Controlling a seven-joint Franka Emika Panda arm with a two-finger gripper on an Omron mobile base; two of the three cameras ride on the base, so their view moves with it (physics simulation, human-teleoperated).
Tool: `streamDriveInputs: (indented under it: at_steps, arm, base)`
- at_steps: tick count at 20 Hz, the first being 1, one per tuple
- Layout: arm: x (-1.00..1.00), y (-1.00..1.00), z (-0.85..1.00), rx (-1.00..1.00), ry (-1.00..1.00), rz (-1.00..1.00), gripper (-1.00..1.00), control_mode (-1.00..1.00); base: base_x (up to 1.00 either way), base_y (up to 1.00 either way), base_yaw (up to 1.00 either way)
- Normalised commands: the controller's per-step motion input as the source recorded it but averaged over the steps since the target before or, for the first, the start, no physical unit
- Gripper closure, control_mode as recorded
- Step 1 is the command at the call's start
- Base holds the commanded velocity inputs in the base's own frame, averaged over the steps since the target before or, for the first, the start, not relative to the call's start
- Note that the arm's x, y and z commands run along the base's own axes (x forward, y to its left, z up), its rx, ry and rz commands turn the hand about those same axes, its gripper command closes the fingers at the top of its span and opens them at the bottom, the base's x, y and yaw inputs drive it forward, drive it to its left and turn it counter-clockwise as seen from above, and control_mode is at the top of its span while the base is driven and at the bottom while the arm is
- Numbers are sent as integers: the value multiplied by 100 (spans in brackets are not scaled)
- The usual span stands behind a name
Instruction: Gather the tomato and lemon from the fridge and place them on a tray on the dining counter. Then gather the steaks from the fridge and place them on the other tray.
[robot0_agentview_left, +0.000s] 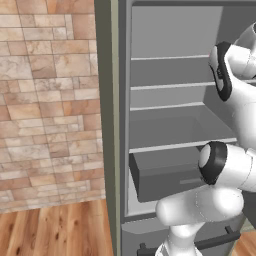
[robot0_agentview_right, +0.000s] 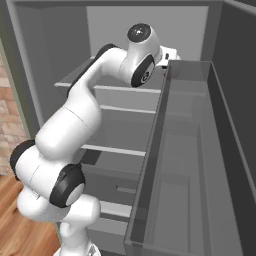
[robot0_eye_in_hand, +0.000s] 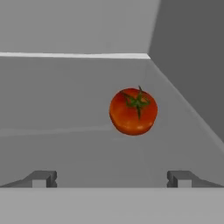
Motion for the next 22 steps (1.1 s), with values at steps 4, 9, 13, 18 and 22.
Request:
streamDriveInputs:
  at_steps: [4, 9, 13, 18, 22]
  arm:
    - [44, -19, -1, 0, 5, -2, -100, -100]
    - [44, -19, -5, 0, 4, -1, -100, -100]
    - [42, -19, -12, 0, 3, 0, -100, -100]
    - [38, -16, -14, 0, 3, 0, -100, -100]
    - [20, -4, -16, 0, 1, 0, -100, -100]
  base:
    - [0, 0, 0]
    - [0, 0, 0]
    - [0, 0, 0]
    - [0, 0, 0]
    - [0, 0, 0]
